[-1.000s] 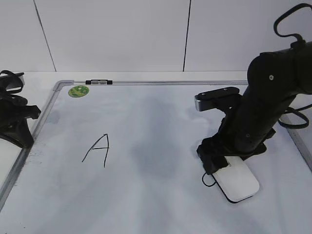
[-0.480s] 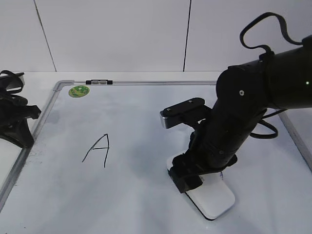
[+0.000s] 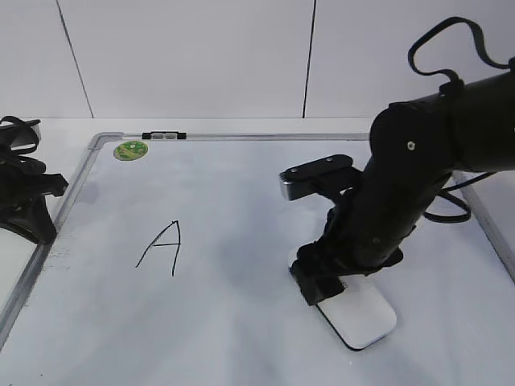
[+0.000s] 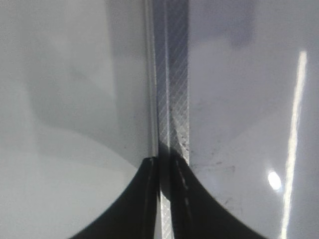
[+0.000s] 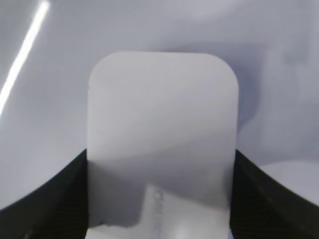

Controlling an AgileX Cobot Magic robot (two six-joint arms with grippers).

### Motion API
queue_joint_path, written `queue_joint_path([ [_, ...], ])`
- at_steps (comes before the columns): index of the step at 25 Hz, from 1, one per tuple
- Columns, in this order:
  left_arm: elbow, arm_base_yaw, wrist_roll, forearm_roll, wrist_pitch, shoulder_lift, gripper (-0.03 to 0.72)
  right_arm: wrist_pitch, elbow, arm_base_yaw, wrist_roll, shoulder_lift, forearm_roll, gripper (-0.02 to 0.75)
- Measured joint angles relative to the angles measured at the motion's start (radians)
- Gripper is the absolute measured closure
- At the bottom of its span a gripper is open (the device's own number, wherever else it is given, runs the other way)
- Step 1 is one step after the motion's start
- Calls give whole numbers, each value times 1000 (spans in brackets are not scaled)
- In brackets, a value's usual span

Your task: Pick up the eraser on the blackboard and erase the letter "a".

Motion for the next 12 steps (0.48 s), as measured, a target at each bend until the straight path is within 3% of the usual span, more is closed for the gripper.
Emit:
queue_joint_path([
  [8,0,0,0,0,0,0,645,-10,-2,-201,8,0,-77,172],
  [12,0,0,0,2,0,2,627,-15,-2,-253,12,0,-84,172],
])
